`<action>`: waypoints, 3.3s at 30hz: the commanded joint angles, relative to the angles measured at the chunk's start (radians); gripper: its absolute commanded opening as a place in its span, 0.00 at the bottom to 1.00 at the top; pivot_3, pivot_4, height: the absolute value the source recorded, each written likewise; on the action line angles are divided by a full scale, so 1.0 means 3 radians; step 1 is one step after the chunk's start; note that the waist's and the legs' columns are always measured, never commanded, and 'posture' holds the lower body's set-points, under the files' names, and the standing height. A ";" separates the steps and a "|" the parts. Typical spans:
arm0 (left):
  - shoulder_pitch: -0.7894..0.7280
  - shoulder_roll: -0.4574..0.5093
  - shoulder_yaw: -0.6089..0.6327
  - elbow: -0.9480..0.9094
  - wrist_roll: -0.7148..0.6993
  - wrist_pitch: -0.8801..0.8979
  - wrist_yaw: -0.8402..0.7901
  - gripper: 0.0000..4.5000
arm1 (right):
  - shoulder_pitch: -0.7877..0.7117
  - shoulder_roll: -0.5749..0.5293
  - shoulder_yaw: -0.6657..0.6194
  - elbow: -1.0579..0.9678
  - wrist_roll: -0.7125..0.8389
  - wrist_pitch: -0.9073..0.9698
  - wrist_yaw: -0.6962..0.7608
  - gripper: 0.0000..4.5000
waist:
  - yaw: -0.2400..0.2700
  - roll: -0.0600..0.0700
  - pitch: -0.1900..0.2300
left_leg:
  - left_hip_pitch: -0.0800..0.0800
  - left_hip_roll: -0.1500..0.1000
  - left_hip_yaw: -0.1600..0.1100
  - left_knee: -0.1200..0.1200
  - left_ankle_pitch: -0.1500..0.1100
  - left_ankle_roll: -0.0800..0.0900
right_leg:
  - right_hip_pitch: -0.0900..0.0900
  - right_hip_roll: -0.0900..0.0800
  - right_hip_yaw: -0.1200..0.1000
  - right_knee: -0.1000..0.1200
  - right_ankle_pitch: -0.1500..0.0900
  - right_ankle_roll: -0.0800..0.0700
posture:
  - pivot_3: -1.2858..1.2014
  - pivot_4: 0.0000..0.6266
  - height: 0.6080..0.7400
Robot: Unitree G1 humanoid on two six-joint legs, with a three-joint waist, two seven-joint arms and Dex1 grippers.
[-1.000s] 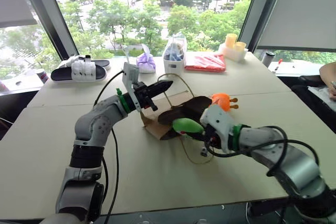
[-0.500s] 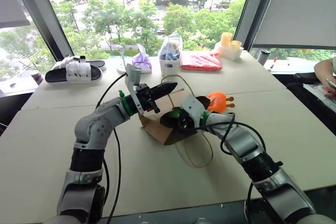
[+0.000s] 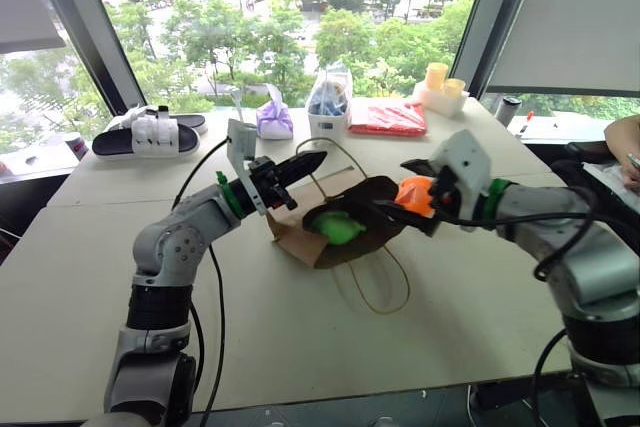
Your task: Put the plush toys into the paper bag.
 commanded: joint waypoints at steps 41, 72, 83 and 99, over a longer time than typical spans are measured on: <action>-0.0056 0.0065 0.0177 0.0046 0.0145 -0.0282 0.0327 0.00 | -0.0300 0.0663 -0.0213 0.2073 -0.0642 -0.1353 -0.1115 0.09 | -0.0052 0.0007 0.0001 | -0.0006 -0.0003 -0.0007 -0.0008 0.0014 -0.0026 | -0.0007 0.0000 0.0007 0.0003 0.0001 0.0000 | 0.52 0.24 1.00; -0.0360 -0.0135 0.0176 0.0340 0.0201 -0.0348 0.0050 0.00 | -0.0479 0.1629 0.0879 0.1211 -0.0095 -0.0164 -0.1637 0.41 | -0.0080 0.0004 -0.0002 | 0.0002 -0.0001 0.0007 -0.0001 0.0001 -0.0008 | -0.0006 0.0001 0.0009 0.0005 0.0001 0.0000 | 0.52 0.24 1.00; -0.0345 -0.0149 0.0243 0.0309 0.0088 -0.0258 0.0204 0.00 | -0.0794 0.1645 0.0889 0.1379 -0.0273 -0.0195 -0.1450 0.99 | -0.0074 0.0004 -0.0002 | 0.0000 0.0000 -0.0001 -0.0004 0.0011 -0.0026 | -0.0008 0.0002 0.0006 0.0006 0.0001 0.0000 | 0.52 0.24 1.00; -0.0395 -0.0137 0.0363 0.0582 0.0176 -0.0476 0.0331 0.00 | 0.0622 0.1005 -0.0295 -0.0855 0.0431 0.1534 -0.1389 0.99 | -0.0052 0.0004 -0.0002 | 0.0000 0.0000 0.0002 -0.0001 -0.0002 -0.0003 | -0.0005 0.0002 0.0006 0.0004 0.0001 0.0000 | 0.52 0.24 1.00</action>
